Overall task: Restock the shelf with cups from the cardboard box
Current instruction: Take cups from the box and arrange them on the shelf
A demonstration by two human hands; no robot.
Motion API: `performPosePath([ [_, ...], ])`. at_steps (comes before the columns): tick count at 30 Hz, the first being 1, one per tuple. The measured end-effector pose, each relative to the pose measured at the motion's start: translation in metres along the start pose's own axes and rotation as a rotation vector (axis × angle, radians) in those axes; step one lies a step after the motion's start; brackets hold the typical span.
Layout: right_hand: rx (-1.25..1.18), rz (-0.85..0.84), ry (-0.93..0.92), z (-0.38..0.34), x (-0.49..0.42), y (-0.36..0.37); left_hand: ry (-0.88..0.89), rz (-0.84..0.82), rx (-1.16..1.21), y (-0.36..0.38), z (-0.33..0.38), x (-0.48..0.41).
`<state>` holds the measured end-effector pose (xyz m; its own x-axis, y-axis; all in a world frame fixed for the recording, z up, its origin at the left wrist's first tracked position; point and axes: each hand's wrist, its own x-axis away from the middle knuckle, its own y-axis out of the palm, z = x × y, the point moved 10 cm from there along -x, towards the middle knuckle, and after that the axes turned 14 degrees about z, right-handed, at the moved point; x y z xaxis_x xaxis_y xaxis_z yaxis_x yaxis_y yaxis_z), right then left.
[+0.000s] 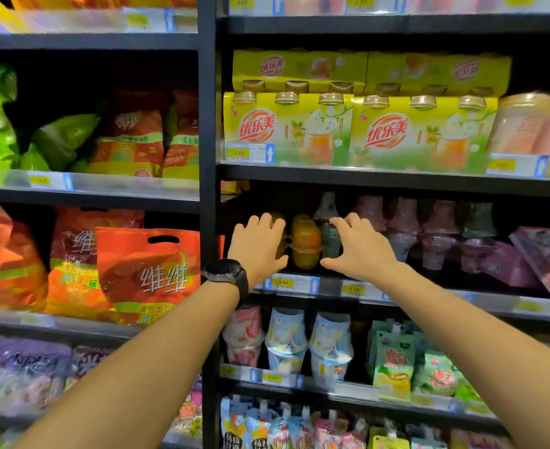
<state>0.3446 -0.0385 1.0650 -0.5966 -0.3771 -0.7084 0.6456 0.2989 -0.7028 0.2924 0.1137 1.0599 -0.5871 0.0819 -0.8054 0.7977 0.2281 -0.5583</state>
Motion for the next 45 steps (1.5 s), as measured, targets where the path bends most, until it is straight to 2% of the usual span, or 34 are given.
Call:
performPosePath([
  [5, -0.055, 0.134, -0.139, -0.024, 0.05, -0.023, -0.007, 0.012, -0.036, -0.026, 0.012, 0.055],
  [8, -0.11, 0.139, -0.213, -0.04, 0.102, -0.01, -0.038, -0.06, -0.023, -0.021, 0.026, 0.108],
  [12, -0.13, -0.068, -0.273, -0.059, 0.192, 0.057, -0.106, -0.274, -0.047, 0.006, 0.041, 0.2],
  [17, -0.107, -0.377, -0.245, -0.063, 0.299, 0.141, -0.124, -0.515, -0.088, 0.036, 0.052, 0.315],
  [25, -0.09, -0.607, -0.191, -0.074, 0.413, 0.233, -0.177, -0.745, 0.027, 0.102, 0.071, 0.455],
  [28, -0.123, -0.696, -0.153, -0.086, 0.475, 0.277, -0.135, -0.783, 0.062, 0.137, 0.093, 0.523],
  [30, -0.14, -0.767, -0.13, -0.09, 0.528, 0.316, -0.099, -0.876, 0.056, 0.173, 0.11, 0.586],
  [36, -0.123, -0.915, -0.079, -0.08, 0.697, 0.456, -0.139, -1.008, 0.107, 0.286, 0.156, 0.774],
  [41, -0.037, -0.947, -0.045, -0.064, 0.821, 0.589, -0.159, -1.045, 0.102, 0.391, 0.192, 0.914],
  [45, -0.049, -0.94, 0.024, -0.046, 0.895, 0.678, -0.037, -1.088, 0.123, 0.473, 0.227, 0.984],
])
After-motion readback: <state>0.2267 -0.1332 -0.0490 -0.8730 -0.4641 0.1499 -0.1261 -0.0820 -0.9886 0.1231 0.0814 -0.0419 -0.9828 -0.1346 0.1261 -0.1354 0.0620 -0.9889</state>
